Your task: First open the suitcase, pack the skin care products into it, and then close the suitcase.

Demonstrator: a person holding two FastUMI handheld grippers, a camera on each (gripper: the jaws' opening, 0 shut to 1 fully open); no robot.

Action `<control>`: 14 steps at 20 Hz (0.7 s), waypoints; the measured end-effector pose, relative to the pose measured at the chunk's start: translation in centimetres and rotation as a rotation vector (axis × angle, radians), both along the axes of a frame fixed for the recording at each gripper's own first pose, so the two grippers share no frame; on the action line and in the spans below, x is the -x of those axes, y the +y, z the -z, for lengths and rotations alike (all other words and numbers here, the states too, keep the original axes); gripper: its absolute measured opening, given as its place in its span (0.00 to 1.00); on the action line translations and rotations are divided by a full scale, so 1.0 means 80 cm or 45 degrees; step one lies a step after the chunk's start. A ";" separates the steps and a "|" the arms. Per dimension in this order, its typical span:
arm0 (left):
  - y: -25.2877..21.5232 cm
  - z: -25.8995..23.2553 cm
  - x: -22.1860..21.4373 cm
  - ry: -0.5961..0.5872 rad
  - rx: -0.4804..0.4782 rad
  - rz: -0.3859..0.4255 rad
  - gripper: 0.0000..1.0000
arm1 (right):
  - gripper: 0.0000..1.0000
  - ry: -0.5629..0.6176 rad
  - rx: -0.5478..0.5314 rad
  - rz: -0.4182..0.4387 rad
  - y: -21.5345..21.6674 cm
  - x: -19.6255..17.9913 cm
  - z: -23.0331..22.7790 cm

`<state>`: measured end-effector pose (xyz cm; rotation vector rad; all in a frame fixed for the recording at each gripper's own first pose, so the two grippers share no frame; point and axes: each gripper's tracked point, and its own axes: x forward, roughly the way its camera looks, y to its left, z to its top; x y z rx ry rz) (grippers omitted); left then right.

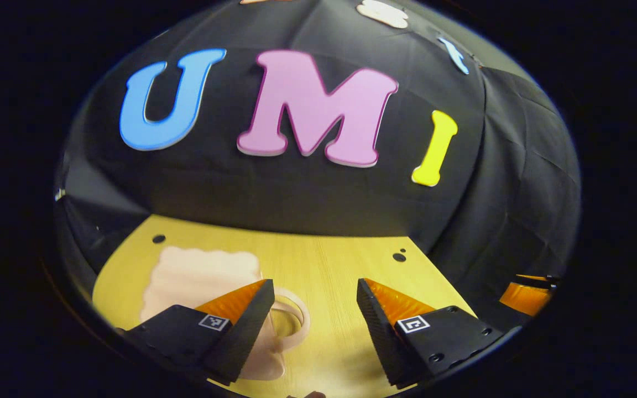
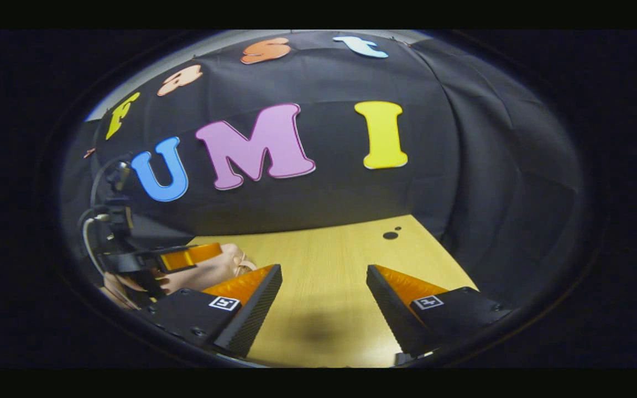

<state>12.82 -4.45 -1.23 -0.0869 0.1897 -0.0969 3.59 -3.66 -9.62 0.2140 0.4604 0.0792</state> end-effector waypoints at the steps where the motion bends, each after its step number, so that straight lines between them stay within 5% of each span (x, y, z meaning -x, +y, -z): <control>1: -0.001 -0.037 0.022 -0.086 -0.014 -0.033 0.95 | 0.97 -0.028 0.012 -0.016 0.000 0.001 -0.010; 4: 0.007 -0.113 0.090 -0.294 -0.093 -0.171 0.97 | 0.97 -0.162 0.005 -0.059 0.006 -0.008 -0.053; 7: 0.012 -0.153 0.142 -0.395 -0.024 -0.227 0.96 | 0.97 -0.330 0.011 -0.075 0.023 -0.008 -0.110; 14: 0.094 -0.181 0.222 -0.621 0.005 -0.321 0.96 | 0.97 -0.524 0.000 -0.005 0.078 0.070 -0.155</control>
